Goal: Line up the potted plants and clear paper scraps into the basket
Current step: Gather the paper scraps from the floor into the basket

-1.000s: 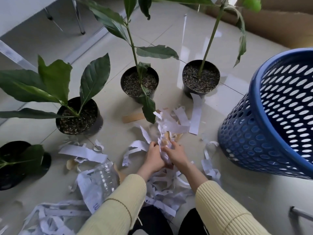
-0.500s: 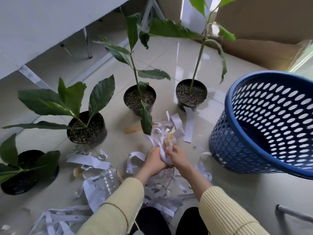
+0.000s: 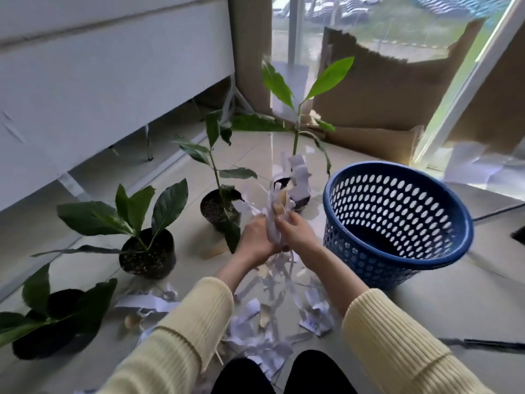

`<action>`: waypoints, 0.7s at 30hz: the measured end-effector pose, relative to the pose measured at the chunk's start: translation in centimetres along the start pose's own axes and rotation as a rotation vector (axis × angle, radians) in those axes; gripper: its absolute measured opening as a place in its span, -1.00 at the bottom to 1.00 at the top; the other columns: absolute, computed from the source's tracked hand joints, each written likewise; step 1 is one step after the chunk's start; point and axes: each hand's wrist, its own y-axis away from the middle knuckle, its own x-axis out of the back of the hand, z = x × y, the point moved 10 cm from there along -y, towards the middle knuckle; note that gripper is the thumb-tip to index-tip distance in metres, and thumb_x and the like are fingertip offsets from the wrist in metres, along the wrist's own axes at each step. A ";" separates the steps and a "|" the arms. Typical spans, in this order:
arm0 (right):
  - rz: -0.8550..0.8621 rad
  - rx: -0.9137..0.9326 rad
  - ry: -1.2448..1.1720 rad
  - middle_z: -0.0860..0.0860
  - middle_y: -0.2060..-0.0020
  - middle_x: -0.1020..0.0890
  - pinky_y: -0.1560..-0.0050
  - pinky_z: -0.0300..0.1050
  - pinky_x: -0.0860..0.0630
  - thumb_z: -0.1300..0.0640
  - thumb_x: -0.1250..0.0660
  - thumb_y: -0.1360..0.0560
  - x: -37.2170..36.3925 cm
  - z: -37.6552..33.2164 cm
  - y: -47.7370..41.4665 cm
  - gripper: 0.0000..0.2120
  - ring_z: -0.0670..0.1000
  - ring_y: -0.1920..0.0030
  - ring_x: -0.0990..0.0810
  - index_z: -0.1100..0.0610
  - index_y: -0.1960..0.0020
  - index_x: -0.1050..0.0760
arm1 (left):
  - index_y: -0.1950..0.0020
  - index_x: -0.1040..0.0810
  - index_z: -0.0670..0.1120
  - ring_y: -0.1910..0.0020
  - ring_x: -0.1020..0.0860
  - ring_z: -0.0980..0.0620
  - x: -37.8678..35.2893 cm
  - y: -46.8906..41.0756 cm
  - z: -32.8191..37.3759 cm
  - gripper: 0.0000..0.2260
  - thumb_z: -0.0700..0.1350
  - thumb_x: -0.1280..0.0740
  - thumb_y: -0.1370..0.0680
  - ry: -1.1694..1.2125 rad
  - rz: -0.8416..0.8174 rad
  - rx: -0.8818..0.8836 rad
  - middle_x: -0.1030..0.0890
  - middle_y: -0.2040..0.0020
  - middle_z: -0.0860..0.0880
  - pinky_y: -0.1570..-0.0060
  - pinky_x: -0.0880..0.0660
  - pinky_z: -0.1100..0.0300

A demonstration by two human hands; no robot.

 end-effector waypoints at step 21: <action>0.449 0.512 0.033 0.18 -0.08 -0.63 -0.03 -0.22 -0.57 0.06 -0.20 -0.60 22.8 -17.4 2.2 -0.71 -0.02 -0.01 -0.64 0.22 -0.20 -0.50 | -0.23 -0.47 -0.32 -0.08 -0.50 -0.21 -2.3 -8.2 26.4 -0.42 -0.15 -0.53 -0.29 0.073 0.206 -0.583 -0.55 -0.06 -0.27 -0.11 -0.43 0.04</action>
